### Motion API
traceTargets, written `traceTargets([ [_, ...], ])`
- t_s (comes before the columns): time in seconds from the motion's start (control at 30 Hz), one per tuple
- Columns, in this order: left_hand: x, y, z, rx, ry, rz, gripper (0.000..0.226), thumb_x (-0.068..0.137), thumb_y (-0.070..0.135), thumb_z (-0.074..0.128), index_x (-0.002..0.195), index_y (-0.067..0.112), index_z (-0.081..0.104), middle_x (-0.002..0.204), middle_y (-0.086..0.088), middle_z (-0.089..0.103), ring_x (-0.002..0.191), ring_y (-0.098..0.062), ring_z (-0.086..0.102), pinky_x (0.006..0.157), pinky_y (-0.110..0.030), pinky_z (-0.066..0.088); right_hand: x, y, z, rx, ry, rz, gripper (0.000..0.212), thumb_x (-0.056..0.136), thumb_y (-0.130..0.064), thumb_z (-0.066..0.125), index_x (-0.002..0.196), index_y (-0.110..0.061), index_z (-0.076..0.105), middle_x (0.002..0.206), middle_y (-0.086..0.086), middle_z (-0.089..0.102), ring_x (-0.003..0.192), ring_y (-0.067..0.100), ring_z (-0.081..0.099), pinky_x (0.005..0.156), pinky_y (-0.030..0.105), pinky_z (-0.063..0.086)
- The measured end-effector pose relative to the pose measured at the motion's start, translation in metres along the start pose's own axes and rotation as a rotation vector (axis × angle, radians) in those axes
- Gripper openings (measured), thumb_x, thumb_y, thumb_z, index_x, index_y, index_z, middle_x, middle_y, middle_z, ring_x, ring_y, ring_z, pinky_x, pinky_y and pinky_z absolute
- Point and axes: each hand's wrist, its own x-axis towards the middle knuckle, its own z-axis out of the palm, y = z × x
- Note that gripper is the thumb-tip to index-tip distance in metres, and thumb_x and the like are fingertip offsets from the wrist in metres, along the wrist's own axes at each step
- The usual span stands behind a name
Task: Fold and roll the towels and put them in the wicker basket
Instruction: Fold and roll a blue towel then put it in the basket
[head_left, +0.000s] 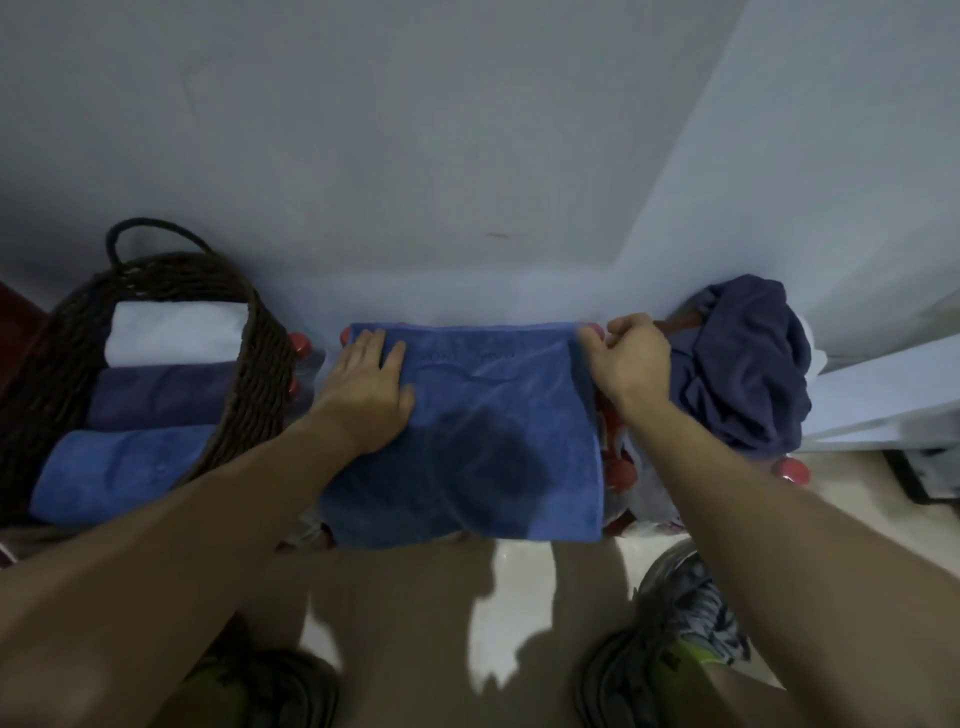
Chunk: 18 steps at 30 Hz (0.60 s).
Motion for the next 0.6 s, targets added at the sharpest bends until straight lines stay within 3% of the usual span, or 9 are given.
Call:
traceTargets([
  [0.07,0.007,0.022,-0.01,-0.118,0.142,0.044,0.047,0.091,0.017,0.053,0.135,0.001,0.048,0.142,-0.019,0.043,0.132,-0.034,0.038,0.112,-0.04,0.024,-0.029,0.009,-0.01,0.046,0.069,-0.033,0.028,0.087,-0.039,0.066,0.091,-0.011,0.061,0.089,0.006,0.07,0.09,0.029,0.065,0.079,0.036,0.049],
  [0.17,0.02,0.073,-0.013,-0.236,0.224,0.215,0.036,0.089,0.012,0.052,0.123,0.004,0.058,0.127,-0.014,0.054,0.119,-0.032,0.047,0.106,-0.039,0.031,-0.081,0.025,-0.015,0.113,0.132,-0.006,0.022,0.087,-0.039,0.063,0.077,-0.021,0.056,0.074,-0.002,0.064,0.076,0.024,0.063,0.077,0.043,0.052],
  [0.27,0.037,0.117,-0.004,-0.16,0.169,0.292,0.043,0.097,0.025,0.044,0.137,0.012,0.049,0.141,-0.007,0.044,0.133,-0.028,0.035,0.114,-0.039,0.022,-0.129,0.044,-0.006,0.178,0.226,0.051,0.02,0.087,-0.036,0.064,0.076,-0.026,0.051,0.076,-0.004,0.058,0.079,0.022,0.057,0.084,0.053,0.047],
  [0.33,0.049,0.131,0.006,-0.156,0.039,0.27,0.048,0.101,0.029,0.038,0.147,0.017,0.037,0.154,-0.004,0.031,0.143,-0.026,0.022,0.117,-0.04,0.02,-0.153,0.059,0.004,0.266,0.219,0.138,0.021,0.085,-0.035,0.07,0.084,-0.021,0.055,0.087,-0.002,0.057,0.087,0.022,0.056,0.088,0.05,0.046],
  [0.4,0.054,0.137,0.015,-0.187,-0.061,0.245,0.05,0.102,0.031,0.036,0.15,0.02,0.03,0.16,-0.003,0.019,0.147,-0.024,0.013,0.119,-0.041,0.019,-0.166,0.07,0.009,0.357,0.163,0.216,0.027,0.081,-0.041,0.073,0.088,-0.021,0.057,0.09,-0.002,0.059,0.087,0.02,0.058,0.086,0.039,0.048],
  [0.5,0.054,0.138,0.024,-0.2,-0.101,0.223,0.051,0.103,0.033,0.031,0.153,0.023,0.023,0.162,-0.001,0.009,0.149,-0.022,0.005,0.121,-0.041,0.013,-0.172,0.077,0.011,0.441,0.024,0.24,0.027,0.079,-0.042,0.076,0.077,-0.02,0.06,0.078,-0.003,0.065,0.077,0.014,0.06,0.07,0.027,0.046],
  [0.6,0.055,0.135,0.024,-0.202,-0.147,0.221,0.053,0.103,0.036,0.029,0.154,0.024,0.019,0.163,0.0,0.005,0.15,-0.021,0.001,0.122,-0.039,0.008,-0.176,0.082,0.005,0.422,-0.116,0.188,0.03,0.079,-0.029,0.078,0.065,-0.012,0.058,0.072,0.008,0.061,0.073,0.023,0.055,0.069,0.035,0.045],
])
